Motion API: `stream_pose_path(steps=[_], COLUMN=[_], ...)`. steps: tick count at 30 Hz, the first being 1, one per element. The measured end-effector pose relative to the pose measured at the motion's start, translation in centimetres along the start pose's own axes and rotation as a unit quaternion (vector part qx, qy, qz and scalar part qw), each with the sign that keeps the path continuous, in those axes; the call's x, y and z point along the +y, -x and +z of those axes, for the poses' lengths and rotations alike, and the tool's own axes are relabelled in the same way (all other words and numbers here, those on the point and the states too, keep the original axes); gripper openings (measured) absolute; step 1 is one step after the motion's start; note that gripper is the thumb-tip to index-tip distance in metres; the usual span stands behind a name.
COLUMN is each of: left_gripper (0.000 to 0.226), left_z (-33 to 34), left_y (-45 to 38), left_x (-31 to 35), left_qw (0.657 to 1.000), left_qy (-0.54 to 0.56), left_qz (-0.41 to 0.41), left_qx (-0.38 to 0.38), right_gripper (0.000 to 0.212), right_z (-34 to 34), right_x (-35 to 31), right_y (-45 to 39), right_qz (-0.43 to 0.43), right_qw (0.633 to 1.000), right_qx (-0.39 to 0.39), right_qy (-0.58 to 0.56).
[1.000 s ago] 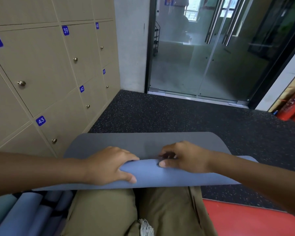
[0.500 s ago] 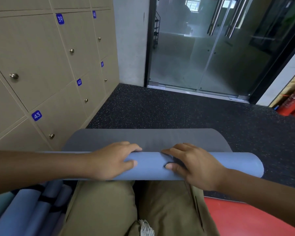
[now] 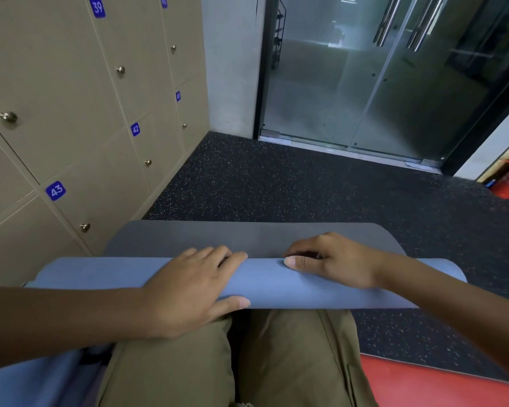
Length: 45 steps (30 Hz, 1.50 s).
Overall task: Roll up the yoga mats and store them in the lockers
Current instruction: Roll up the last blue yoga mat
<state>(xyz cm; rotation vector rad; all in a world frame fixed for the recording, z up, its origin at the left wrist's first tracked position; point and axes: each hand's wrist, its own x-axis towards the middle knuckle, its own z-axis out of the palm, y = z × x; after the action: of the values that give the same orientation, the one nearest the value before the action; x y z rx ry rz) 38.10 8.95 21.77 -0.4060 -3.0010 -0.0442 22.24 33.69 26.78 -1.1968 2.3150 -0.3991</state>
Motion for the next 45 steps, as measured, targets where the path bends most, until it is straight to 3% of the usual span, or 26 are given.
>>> stream_pose_path(steps=[4,10,15,18,24,29,32,39,42,45], left_gripper=[0.083,0.061,0.058,0.063,0.069,0.094,0.09,0.086,0.09,0.083], left_z=[-0.6,-1.7,-2.2,-1.8,-0.3,2.2,2.7,2.3,1.7,1.0], left_y=[-1.4,-4.4,-5.9,-5.7,-4.1,-4.1,-5.2,-7.3,-8.3,-9.4], left_x=[-1.1,-3.1,-4.1,-4.4,-3.7,-2.9,-3.5,-5.3,-6.5,-7.4], left_qw=[0.998,0.973,0.956,0.974,0.999,0.993,0.992,0.999,0.999,0.99], left_qy=[0.039,0.139,0.186,0.15,0.004,-0.098,-0.105,-0.046,0.026,0.088], left_qz=[0.007,0.002,-0.01,-0.018,0.015,0.002,-0.002,-0.004,-0.015,-0.019], left_qx=[-0.057,-0.182,-0.228,-0.171,0.046,0.068,0.066,0.025,-0.035,-0.105], right_gripper=[0.062,0.065,0.064,0.065,0.072,0.048,0.06,0.07,0.059,0.058], right_z=[1.3,4.6,4.9,3.7,1.2,-0.4,-0.9,1.1,3.1,4.3], right_x=[-0.2,-0.8,0.7,0.7,0.8,1.1,1.5,2.2,2.6,3.1], right_y=[0.7,1.2,-0.7,-1.5,-3.6,-5.4,-6.3,-5.8,-5.3,-5.4], right_qz=[-0.005,-0.025,-0.042,-0.032,-0.012,0.003,0.032,0.028,0.032,0.04], right_qw=[0.991,0.945,0.931,0.943,0.975,0.992,0.994,0.96,0.918,0.898], right_qx=[0.084,0.211,0.219,0.193,0.099,0.031,0.021,0.199,0.308,0.343], right_qy=[0.106,0.25,0.29,0.271,0.201,0.124,0.105,0.195,0.249,0.275])
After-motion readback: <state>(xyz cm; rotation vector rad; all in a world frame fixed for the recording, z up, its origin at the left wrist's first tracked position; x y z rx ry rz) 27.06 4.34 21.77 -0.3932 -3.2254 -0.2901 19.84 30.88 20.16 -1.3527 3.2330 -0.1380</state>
